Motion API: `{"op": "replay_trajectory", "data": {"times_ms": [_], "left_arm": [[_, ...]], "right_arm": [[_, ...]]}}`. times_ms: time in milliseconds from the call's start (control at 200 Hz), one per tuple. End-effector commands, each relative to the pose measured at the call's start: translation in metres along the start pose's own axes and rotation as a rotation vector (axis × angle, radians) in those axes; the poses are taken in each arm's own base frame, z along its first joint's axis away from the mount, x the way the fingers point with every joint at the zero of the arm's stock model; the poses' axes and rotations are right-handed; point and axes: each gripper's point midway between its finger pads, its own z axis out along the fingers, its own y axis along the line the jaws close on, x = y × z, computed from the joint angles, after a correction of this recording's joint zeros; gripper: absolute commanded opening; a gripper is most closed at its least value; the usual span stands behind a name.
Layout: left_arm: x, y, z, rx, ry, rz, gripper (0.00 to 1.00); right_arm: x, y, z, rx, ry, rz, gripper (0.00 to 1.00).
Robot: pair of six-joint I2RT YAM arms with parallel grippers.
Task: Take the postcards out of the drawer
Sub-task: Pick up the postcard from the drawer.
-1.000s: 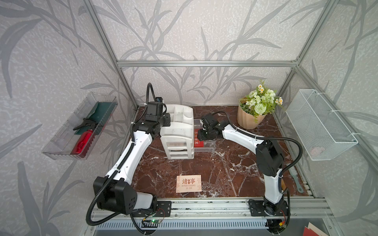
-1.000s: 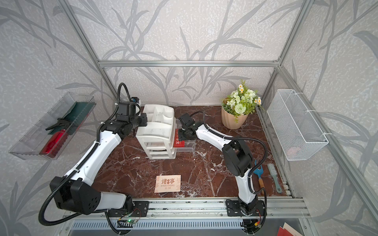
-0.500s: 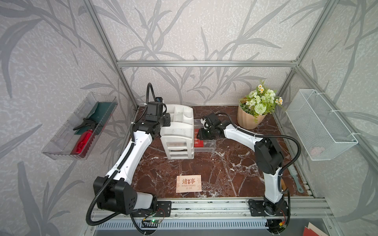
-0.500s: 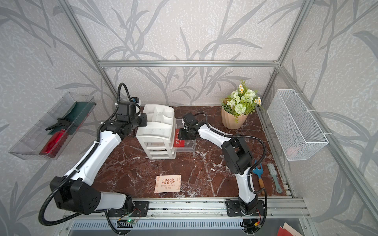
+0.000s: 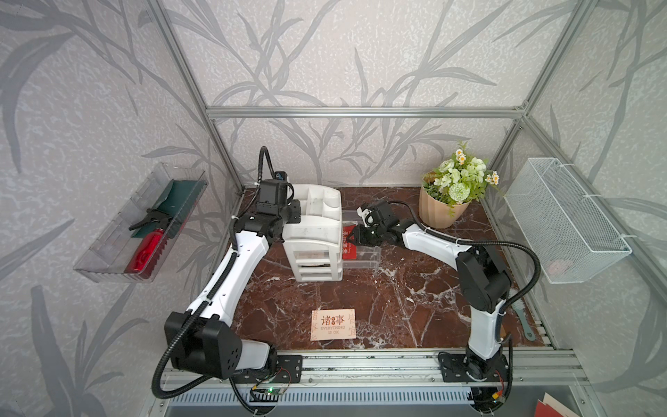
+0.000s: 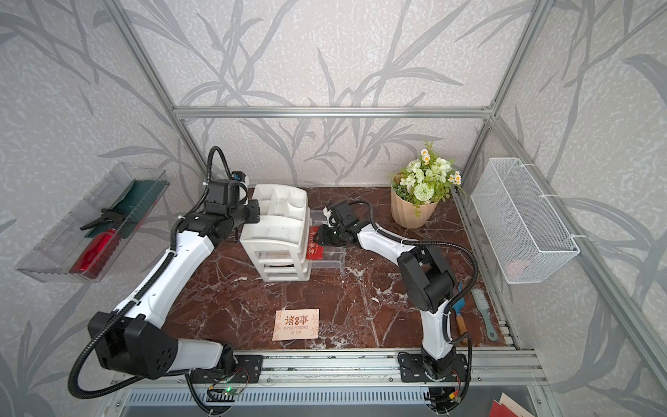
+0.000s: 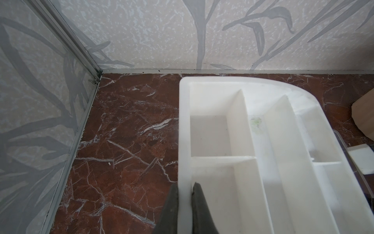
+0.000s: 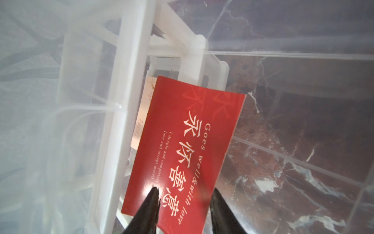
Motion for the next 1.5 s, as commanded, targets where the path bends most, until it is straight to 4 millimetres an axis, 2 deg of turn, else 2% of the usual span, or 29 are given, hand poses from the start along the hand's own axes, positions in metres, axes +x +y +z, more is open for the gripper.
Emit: {"op": "replay_trajectory", "data": {"times_ms": [0,480,845,1175,1495], "left_arm": [[0.043,0.006,0.014,-0.027,0.145,0.017,0.04],[0.042,0.005,0.012,-0.023,0.143,0.017,0.04],[0.041,0.004,0.012,-0.018,0.141,0.015,0.04],[0.038,0.001,0.012,0.002,0.132,0.007,0.04],[0.031,-0.006,0.007,0.045,0.108,-0.002,0.08]], "right_arm": [[-0.004,0.014,-0.012,-0.067,-0.021,-0.003,0.40],[0.001,0.014,-0.016,-0.073,-0.020,0.015,0.31],[0.001,0.016,-0.028,-0.092,-0.044,0.033,0.27],[0.000,0.021,-0.017,-0.135,-0.019,0.040,0.22],[0.000,0.019,-0.010,-0.127,0.001,0.036,0.20]]}}
